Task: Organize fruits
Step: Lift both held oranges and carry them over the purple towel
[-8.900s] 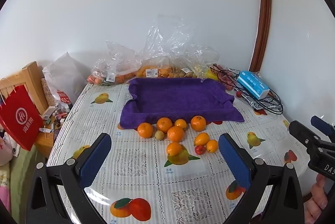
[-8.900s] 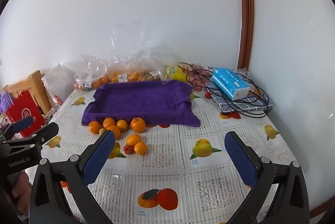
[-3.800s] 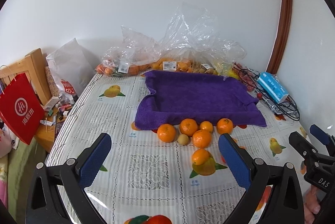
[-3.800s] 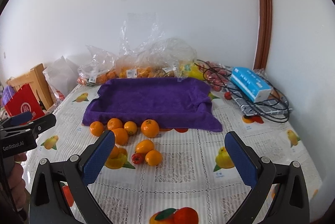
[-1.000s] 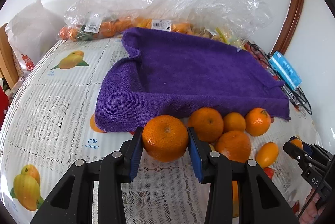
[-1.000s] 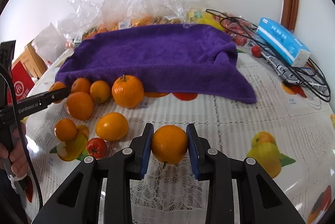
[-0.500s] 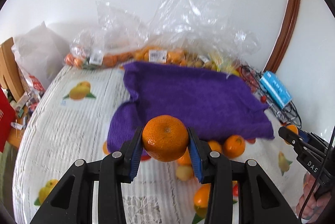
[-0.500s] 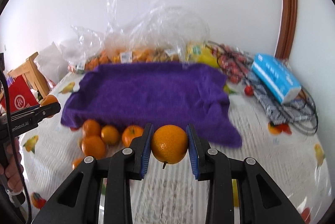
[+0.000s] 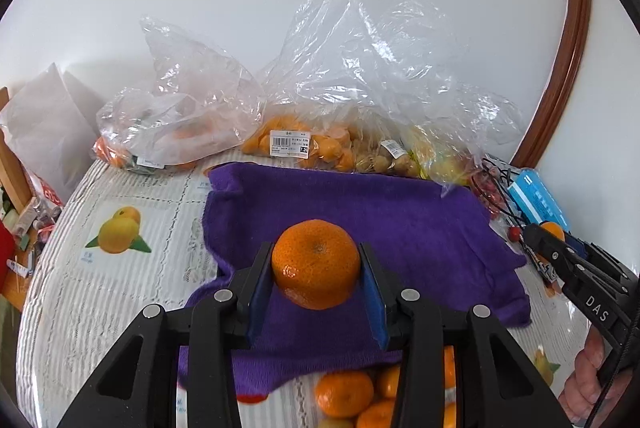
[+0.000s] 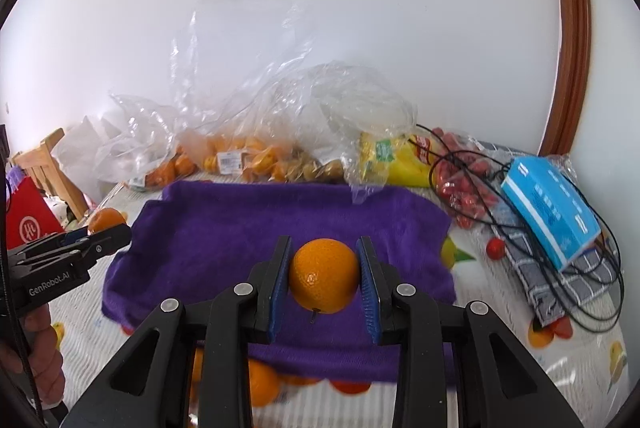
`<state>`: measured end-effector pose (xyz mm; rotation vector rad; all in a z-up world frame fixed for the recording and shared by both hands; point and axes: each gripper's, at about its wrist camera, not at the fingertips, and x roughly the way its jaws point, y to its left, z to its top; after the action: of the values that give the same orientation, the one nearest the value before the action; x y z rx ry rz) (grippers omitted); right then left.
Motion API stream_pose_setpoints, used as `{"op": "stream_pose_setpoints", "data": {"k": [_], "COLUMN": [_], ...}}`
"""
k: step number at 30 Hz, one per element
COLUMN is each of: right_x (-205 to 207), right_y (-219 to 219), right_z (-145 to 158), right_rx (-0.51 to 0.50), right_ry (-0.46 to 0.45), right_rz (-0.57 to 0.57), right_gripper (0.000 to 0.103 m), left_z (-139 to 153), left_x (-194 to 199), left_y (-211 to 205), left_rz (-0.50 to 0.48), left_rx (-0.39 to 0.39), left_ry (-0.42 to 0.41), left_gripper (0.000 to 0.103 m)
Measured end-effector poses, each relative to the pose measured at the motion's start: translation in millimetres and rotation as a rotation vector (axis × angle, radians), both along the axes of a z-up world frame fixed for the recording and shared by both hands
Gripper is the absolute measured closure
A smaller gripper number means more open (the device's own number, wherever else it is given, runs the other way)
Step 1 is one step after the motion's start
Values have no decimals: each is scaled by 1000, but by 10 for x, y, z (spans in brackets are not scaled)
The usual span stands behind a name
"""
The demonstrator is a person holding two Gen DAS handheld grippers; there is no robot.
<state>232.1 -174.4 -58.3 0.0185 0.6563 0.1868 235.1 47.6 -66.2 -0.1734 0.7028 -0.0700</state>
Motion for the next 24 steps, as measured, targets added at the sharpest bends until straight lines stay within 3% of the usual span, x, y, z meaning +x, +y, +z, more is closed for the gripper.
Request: {"op": "stream_pose_setpoints", "data": {"k": [5,10,24], "right_x": [211,352,464], "right_y": [-47,-137,-168], "right_z": [-65,-350,-633], "right_rx": [-3,35,15], "right_ry": [-4,50,105], "right_rz": [-8,-17,-24], "right_gripper": [71,71,71], "left_z": [-194,-381,-467], "left_x": [211,292,348], "left_y": [21,116,183], "left_rz": [8,29,42], "left_rx": [20,-10,-35], "left_ry": [22,62,71], "left_gripper": [64,64,64]}}
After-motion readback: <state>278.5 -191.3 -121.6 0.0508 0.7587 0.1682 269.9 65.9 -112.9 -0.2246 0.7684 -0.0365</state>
